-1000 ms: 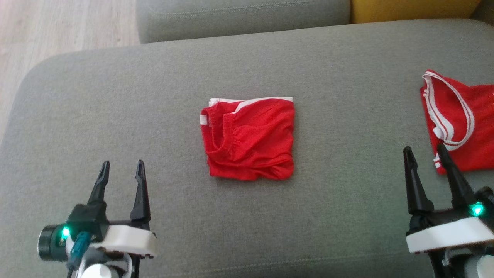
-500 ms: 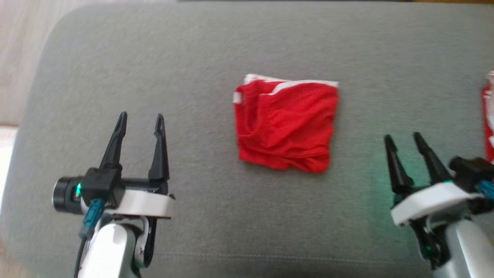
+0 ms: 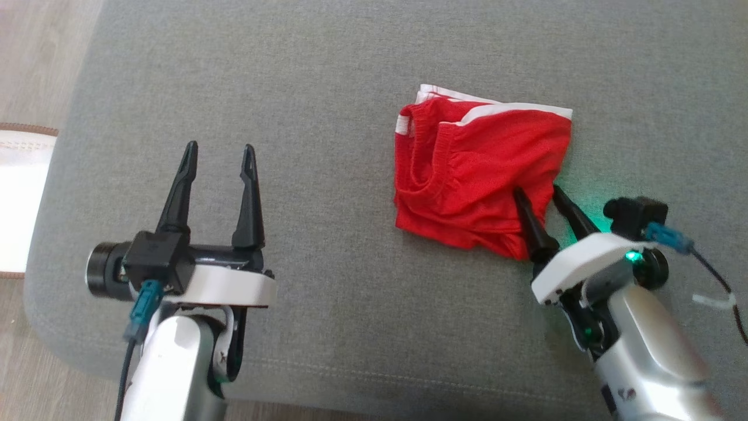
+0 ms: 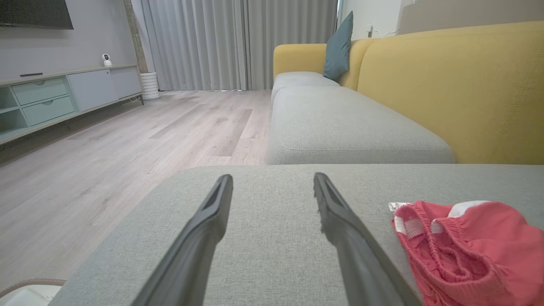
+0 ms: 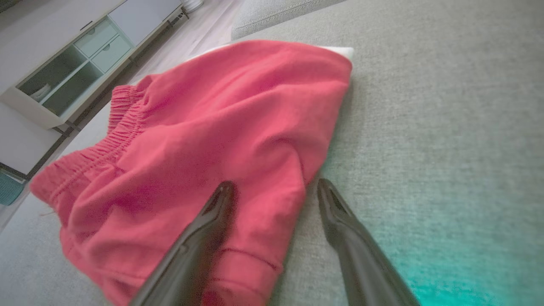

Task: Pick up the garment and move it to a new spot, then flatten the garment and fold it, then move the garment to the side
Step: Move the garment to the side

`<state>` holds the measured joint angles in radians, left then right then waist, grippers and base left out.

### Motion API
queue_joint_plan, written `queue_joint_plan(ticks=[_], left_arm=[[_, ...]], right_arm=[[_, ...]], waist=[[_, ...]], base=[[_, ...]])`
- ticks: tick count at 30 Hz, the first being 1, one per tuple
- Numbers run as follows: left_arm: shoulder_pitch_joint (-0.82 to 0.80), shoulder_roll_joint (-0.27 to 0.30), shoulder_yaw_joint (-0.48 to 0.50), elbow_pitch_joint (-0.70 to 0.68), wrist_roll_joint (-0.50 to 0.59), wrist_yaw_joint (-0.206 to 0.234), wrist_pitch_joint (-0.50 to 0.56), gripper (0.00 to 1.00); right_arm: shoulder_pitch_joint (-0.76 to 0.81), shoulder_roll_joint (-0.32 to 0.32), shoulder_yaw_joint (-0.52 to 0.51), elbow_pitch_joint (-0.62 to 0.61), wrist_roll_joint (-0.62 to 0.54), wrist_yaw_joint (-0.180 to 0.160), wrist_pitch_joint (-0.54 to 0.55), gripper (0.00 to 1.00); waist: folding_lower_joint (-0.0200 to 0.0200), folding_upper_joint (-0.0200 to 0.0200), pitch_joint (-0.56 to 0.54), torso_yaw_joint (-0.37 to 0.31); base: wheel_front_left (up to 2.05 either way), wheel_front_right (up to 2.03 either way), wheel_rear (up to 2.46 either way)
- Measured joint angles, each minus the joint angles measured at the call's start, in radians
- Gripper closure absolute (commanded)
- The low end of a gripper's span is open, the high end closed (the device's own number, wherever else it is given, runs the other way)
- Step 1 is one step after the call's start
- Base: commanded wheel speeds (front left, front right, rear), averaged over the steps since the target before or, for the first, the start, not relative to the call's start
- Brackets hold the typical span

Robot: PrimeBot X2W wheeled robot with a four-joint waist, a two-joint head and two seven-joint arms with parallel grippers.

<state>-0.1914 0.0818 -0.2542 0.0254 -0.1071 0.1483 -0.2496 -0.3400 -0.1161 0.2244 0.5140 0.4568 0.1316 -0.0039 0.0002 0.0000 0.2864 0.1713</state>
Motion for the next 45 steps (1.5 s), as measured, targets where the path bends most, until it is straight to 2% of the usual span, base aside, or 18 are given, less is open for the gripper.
queue_joint_plan(ticks=[2, 3, 4, 5, 9, 16, 23, 32, 40, 45], left_arm=[[0.000, -0.002, 0.001, -0.003, 0.000, 0.000, 0.000, 0.00], [0.000, -0.003, 0.002, -0.003, 0.000, 0.000, 0.000, 0.00], [0.000, -0.004, 0.002, -0.004, 0.000, -0.002, 0.000, 0.00], [0.000, -0.004, 0.003, -0.004, 0.001, -0.003, 0.000, 0.00], [0.000, -0.005, 0.009, -0.005, 0.009, -0.008, 0.000, 0.00], [0.000, -0.005, 0.017, -0.008, 0.017, -0.009, 0.000, 0.00], [0.003, 0.005, 0.039, -0.012, 0.026, -0.008, -0.007, 0.00], [0.002, 0.031, 0.038, -0.023, 0.027, -0.025, -0.007, 0.00], [-0.030, 0.051, 0.025, -0.048, 0.046, -0.035, 0.013, 0.00], [-0.067, 0.066, 0.003, -0.065, 0.058, -0.052, 0.037, 0.00]], right_arm=[[-0.022, 0.001, 0.012, 0.030, 0.012, 0.000, 0.005, 0.00], [-0.047, 0.002, 0.025, 0.055, 0.019, 0.000, 0.038, 0.11], [-0.057, 0.002, 0.032, 0.057, 0.032, 0.000, 0.054, 0.78], [-0.064, 0.003, 0.038, 0.060, 0.042, 0.000, 0.071, 1.00], [-0.068, 0.003, 0.059, 0.051, 0.051, 0.000, 0.126, 1.00], [-0.043, -0.027, 0.098, -0.030, 0.023, 0.000, 0.138, 1.00], [0.041, -0.133, 0.134, -0.157, -0.001, 0.000, 0.157, 1.00], [0.063, -0.270, 0.224, -0.237, 0.022, 0.000, 0.163, 1.00], [-0.077, -0.357, 0.279, -0.207, 0.050, 0.000, 0.095, 1.00], [-0.193, -0.450, 0.275, -0.156, 0.062, 0.000, 0.051, 1.00]], waist=[[-0.0002, 0.0000, 0.003, -0.002], [-0.0002, 0.0000, 0.003, -0.005], [-0.0002, 0.0000, 0.003, -0.007], [-0.0002, 0.0000, 0.003, -0.010], [-0.0002, 0.0000, 0.005, -0.024], [-0.0002, 0.0000, 0.011, -0.058], [-0.0002, 0.0000, 0.013, -0.135], [-0.0002, 0.0000, 0.025, -0.305], [-0.0002, 0.0000, 0.068, -0.446], [-0.0001, 0.0000, 0.120, -0.496]], base=[[0.00, 0.00, 0.00], [0.00, 0.00, 0.00], [0.00, 0.00, 0.00], [0.00, 0.00, 0.00], [0.00, 0.00, 0.00], [0.00, 0.00, 0.00], [0.00, 0.00, 0.00], [0.00, 0.00, 0.00], [0.00, 0.00, 0.00], [0.00, 0.00, 0.00]])
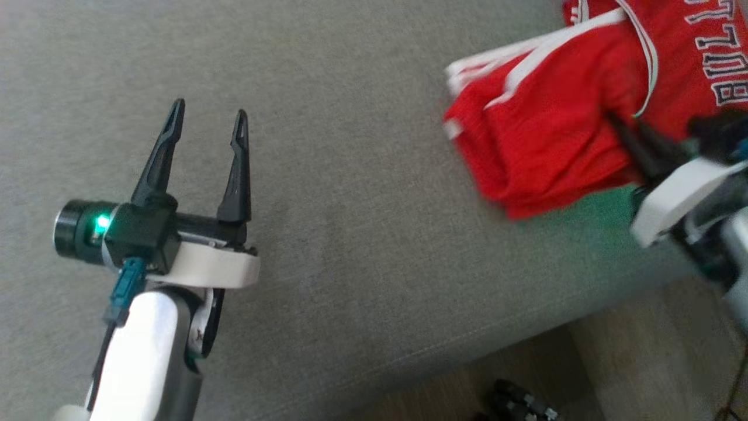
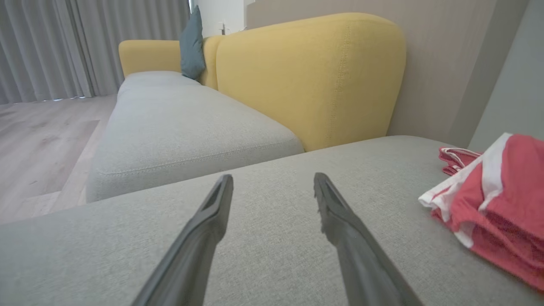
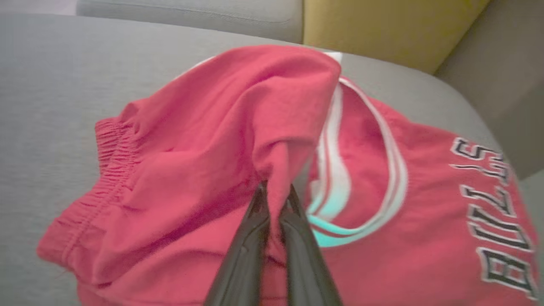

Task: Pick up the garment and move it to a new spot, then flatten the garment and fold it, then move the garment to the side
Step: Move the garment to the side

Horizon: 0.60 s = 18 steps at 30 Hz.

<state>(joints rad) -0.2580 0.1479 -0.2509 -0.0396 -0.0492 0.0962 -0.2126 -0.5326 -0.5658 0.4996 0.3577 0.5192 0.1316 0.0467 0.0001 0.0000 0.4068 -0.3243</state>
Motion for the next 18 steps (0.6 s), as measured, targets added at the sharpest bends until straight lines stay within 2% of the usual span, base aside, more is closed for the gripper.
queue_joint_plan(ticks=[3, 9, 18], left_arm=[[-0.019, 0.008, -0.005, -0.010, 0.009, -0.001, 0.010, 0.00], [-0.054, 0.026, -0.012, -0.035, 0.022, -0.009, 0.028, 0.00], [-0.115, 0.047, -0.025, -0.063, 0.037, -0.019, 0.051, 0.00]], right_arm=[[-0.042, -0.053, -0.010, 0.025, 0.000, 0.000, -0.011, 1.00], [-0.091, -0.109, -0.064, 0.052, 0.000, 0.000, -0.020, 1.00], [-0.183, -0.121, -0.162, 0.123, -0.029, 0.000, -0.029, 1.00]], waist=[[0.0001, 0.0000, 0.034, -0.018], [0.0000, 0.0000, 0.090, -0.044], [0.0000, 0.0000, 0.187, -0.077]], base=[[0.00, 0.00, 0.00], [0.00, 0.00, 0.00], [0.00, 0.00, 0.00]])
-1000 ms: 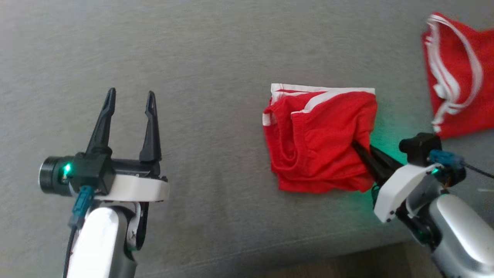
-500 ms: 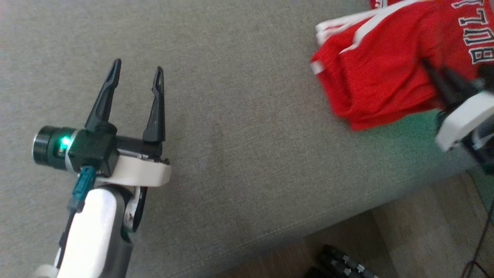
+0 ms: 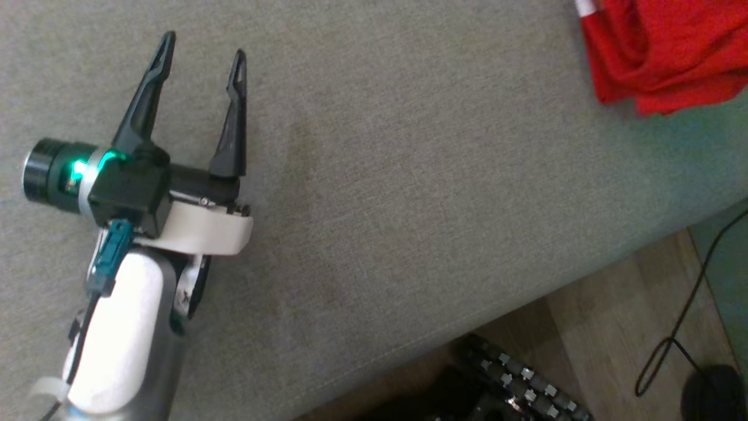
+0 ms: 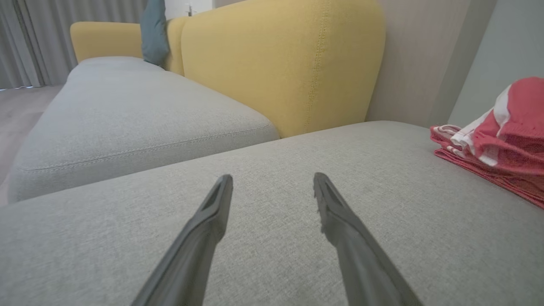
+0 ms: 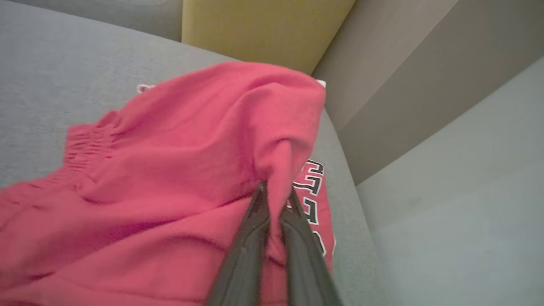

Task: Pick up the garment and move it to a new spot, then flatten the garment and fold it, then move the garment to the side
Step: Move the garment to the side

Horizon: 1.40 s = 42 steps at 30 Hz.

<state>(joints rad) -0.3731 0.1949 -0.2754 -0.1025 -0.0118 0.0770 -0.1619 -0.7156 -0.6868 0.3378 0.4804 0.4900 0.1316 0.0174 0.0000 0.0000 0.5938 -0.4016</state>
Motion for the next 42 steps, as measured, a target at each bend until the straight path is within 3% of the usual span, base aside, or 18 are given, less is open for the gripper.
queue_joint_plan(ticks=[11, 12, 13, 15, 20, 25, 32, 33, 36, 42], left_arm=[[-0.069, 0.003, -0.018, 0.000, 0.002, -0.013, -0.001, 0.00], [-0.074, 0.003, -0.020, 0.001, 0.002, -0.015, -0.007, 0.00], [-0.079, 0.003, -0.021, 0.002, 0.002, -0.016, -0.008, 0.00], [-0.087, 0.002, -0.023, 0.008, 0.001, -0.016, -0.016, 0.00], [-0.088, 0.000, -0.016, 0.033, -0.013, -0.012, -0.030, 0.00], [-0.077, 0.000, -0.005, 0.063, -0.030, 0.002, -0.044, 0.00], [-0.011, 0.001, 0.001, 0.076, -0.042, 0.021, -0.047, 0.00], [0.019, 0.004, 0.005, 0.076, -0.052, 0.033, -0.046, 0.00], [0.058, 0.005, 0.016, 0.076, -0.062, 0.047, -0.045, 0.00], [0.117, 0.002, 0.037, 0.083, -0.095, 0.073, -0.044, 0.00]], right_arm=[[-0.087, 0.059, -0.104, 0.180, -0.181, 0.000, -0.009, 0.98], [-0.094, 0.065, -0.113, 0.196, -0.205, 0.000, -0.011, 0.77], [-0.099, 0.072, -0.123, 0.208, -0.228, 0.000, -0.023, 0.64], [-0.105, 0.085, -0.151, 0.226, -0.268, 0.000, -0.052, 0.00], [-0.114, 0.117, -0.260, 0.272, -0.383, 0.000, -0.120, 0.00], [-0.094, 0.164, -0.343, 0.242, -0.420, 0.000, -0.214, 0.00], [0.064, 0.286, -0.389, 0.038, -0.398, 0.000, -0.257, 0.00], [0.140, 0.343, -0.388, -0.044, -0.389, 0.000, -0.259, 0.00], [0.255, 0.418, -0.374, -0.146, -0.383, 0.000, -0.261, 0.00], [0.409, 0.521, -0.360, -0.278, -0.358, 0.000, -0.255, 0.00]], waist=[[0.0001, 0.0000, 0.090, 0.005], [0.0001, 0.0000, 0.093, 0.007], [0.0000, 0.0000, 0.096, 0.010], [0.0000, 0.0000, 0.098, 0.014], [0.0000, 0.0000, 0.083, 0.016], [0.0000, 0.0000, 0.044, 0.016], [0.0000, 0.0000, -0.025, 0.019], [0.0000, 0.0000, -0.051, 0.023], [-0.0001, 0.0000, -0.090, 0.034], [-0.0001, 0.0000, -0.159, 0.084]], base=[[0.00, 0.00, 0.00], [0.00, 0.00, 0.00], [0.00, 0.00, 0.00], [0.00, 0.00, 0.00], [0.00, 0.00, 0.00], [0.00, 0.00, 0.00], [0.00, 0.00, 0.00], [0.00, 0.00, 0.00], [0.00, 0.00, 0.00], [0.00, 0.00, 0.00]])
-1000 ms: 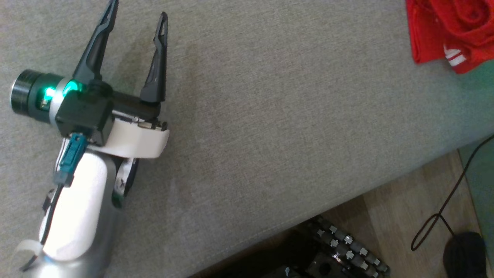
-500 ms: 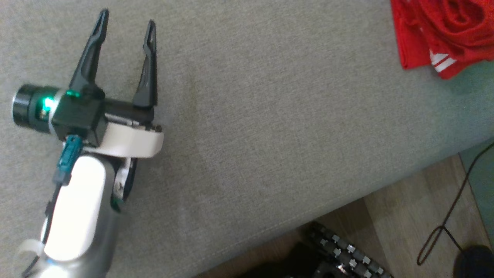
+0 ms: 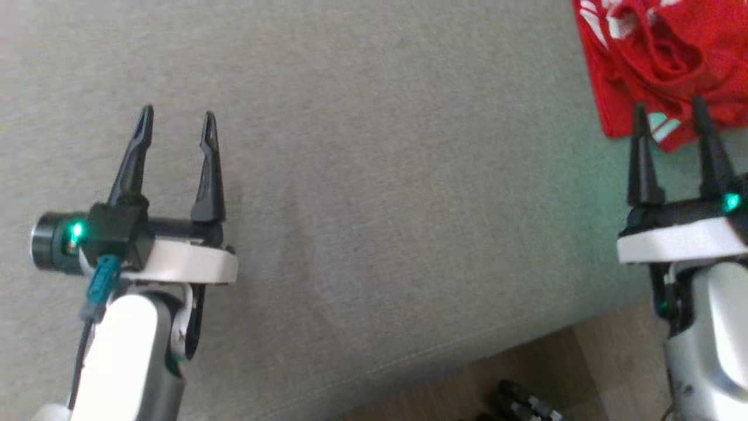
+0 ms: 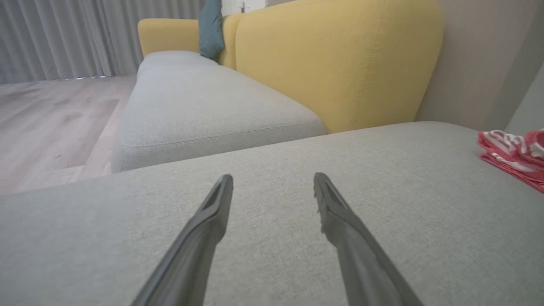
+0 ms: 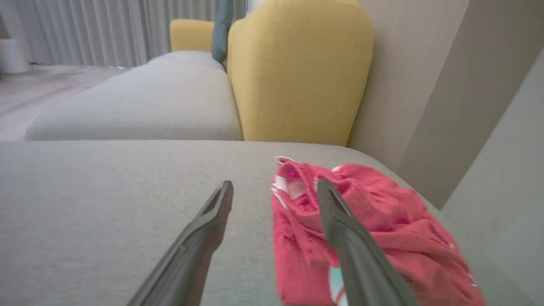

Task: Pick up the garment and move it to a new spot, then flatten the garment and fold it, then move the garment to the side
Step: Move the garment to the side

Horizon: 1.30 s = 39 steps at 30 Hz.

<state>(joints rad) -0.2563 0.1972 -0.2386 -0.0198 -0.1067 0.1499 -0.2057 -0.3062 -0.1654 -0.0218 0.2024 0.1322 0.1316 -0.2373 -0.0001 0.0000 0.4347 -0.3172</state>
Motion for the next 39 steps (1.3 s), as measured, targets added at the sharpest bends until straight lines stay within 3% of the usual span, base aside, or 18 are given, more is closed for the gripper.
queue_joint_plan(ticks=[9, 17, 39], left_arm=[[0.096, -0.023, 0.025, 0.028, -0.048, 0.022, -0.015, 0.00], [0.166, -0.030, 0.027, 0.048, -0.083, 0.025, -0.025, 0.00], [0.293, -0.030, -0.006, 0.089, -0.098, 0.028, -0.020, 0.00]], right_arm=[[0.100, 0.063, 0.065, -0.109, 0.027, 0.000, 0.037, 0.00], [0.177, 0.071, 0.078, -0.147, 0.026, 0.000, 0.067, 0.00], [0.346, 0.093, 0.047, -0.232, 0.025, 0.000, 0.166, 0.00]], waist=[[0.0000, 0.0000, -0.097, 0.115], [0.0000, 0.0000, -0.191, 0.196], [0.0000, 0.0000, -0.376, 0.253]], base=[[0.00, 0.00, 0.00], [0.00, 0.00, 0.00], [0.00, 0.00, 0.00]])
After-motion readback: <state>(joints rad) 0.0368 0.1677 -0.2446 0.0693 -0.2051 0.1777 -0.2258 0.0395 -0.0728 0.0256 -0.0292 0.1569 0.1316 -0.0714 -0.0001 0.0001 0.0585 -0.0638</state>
